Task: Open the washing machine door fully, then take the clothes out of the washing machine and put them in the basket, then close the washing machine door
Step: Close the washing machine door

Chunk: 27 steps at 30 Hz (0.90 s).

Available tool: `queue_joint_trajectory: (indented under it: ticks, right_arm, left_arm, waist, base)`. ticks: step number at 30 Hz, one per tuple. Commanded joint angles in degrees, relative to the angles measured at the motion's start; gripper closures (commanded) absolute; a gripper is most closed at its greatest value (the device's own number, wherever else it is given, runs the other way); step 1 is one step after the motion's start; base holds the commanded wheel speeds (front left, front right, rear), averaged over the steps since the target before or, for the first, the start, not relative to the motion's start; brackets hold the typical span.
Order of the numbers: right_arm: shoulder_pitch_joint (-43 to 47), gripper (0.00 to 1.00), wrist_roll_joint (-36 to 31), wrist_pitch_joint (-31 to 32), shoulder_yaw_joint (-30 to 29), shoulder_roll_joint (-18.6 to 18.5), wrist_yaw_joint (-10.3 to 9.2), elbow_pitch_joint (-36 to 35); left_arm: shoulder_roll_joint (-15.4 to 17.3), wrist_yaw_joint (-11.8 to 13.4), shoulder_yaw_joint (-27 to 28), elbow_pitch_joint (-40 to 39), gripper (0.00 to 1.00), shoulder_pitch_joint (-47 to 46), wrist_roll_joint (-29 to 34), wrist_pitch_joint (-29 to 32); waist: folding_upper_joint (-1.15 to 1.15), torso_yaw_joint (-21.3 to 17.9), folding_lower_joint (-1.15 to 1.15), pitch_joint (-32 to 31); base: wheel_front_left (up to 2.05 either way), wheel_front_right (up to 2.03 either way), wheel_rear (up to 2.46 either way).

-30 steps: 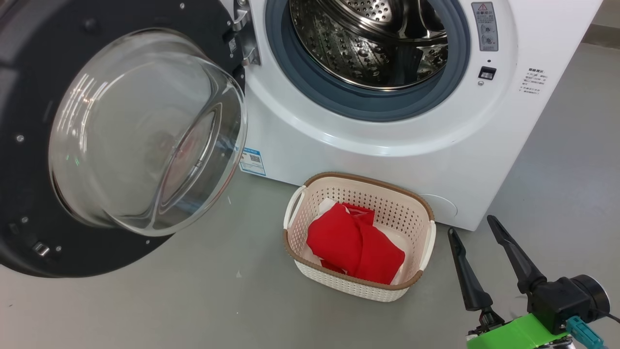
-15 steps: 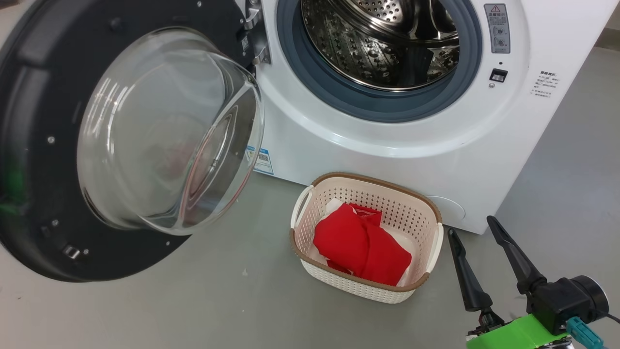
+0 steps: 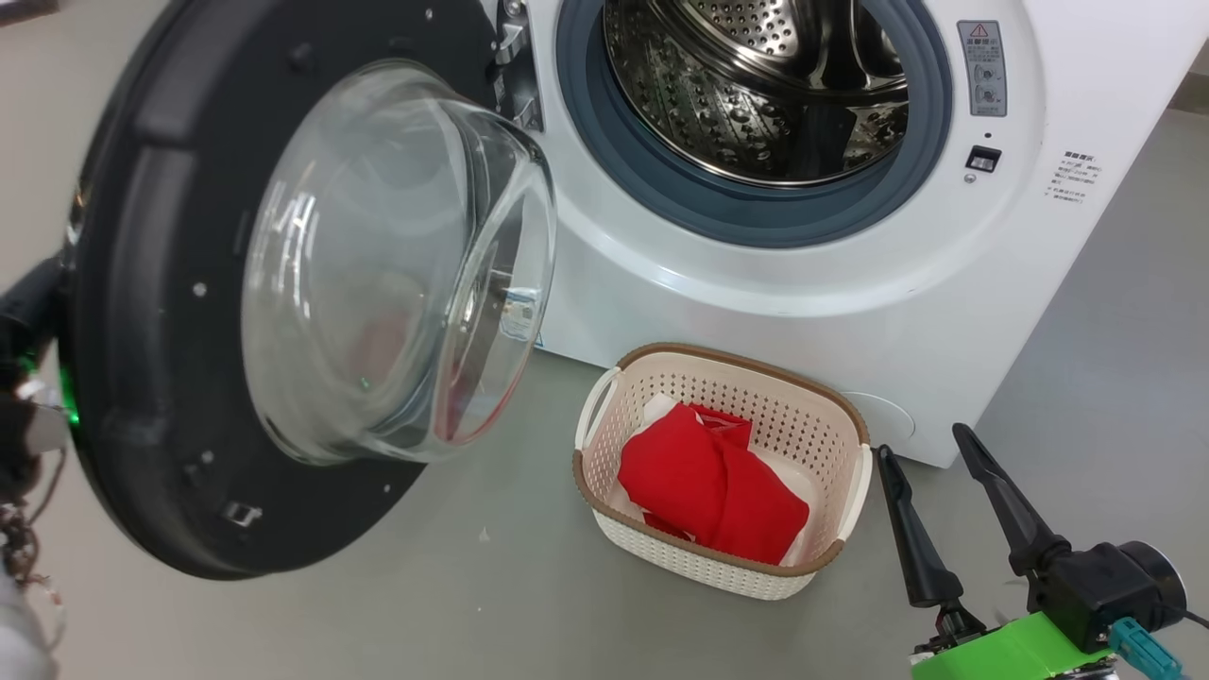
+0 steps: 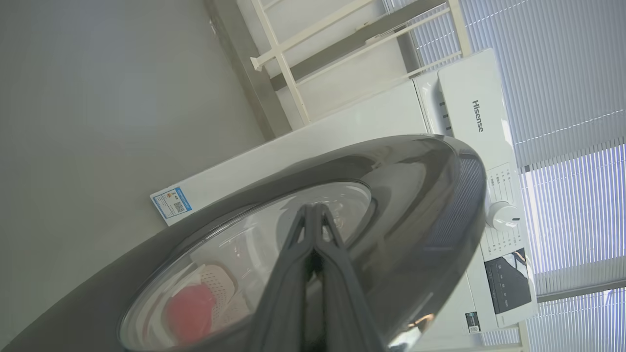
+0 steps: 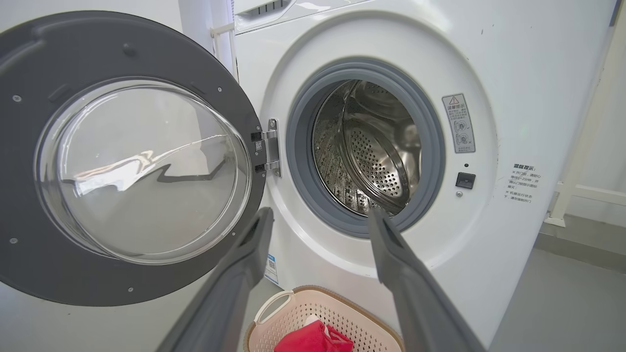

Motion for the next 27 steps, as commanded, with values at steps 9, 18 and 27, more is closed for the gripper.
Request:
queue_joint_trajectory:
  ticks: [9,18,27]
  right_arm:
    - [-1.0,0.00,0.6,-0.7,0.9,-0.7,0.28,-0.7]
    - [-0.8,0.00,1.2,-0.8,0.9,-0.7,0.28,-0.1]
    - [-0.4,0.00,1.8,-0.8,1.2,-0.7,0.28,0.2]
  left_arm:
    - [-4.6,2.8,1.0,-12.5,1.00,5.4,-3.5,3.4]
    - [-7.9,5.6,-0.8,-22.0,1.00,10.2,-4.9,6.4]
    - [-9.6,7.6,-2.6,-26.3,1.00,13.5,-8.0,6.6]
  waist:
    - [0.00,0.1,0.00,-0.8]
    - [0.00,-0.3,0.00,-1.8]
    - [0.00,-1.4,0.00,-2.3]
  base:
    - [0.00,0.00,0.00]
    - [0.00,0.00,0.00]
    - [0.00,0.00,0.00]
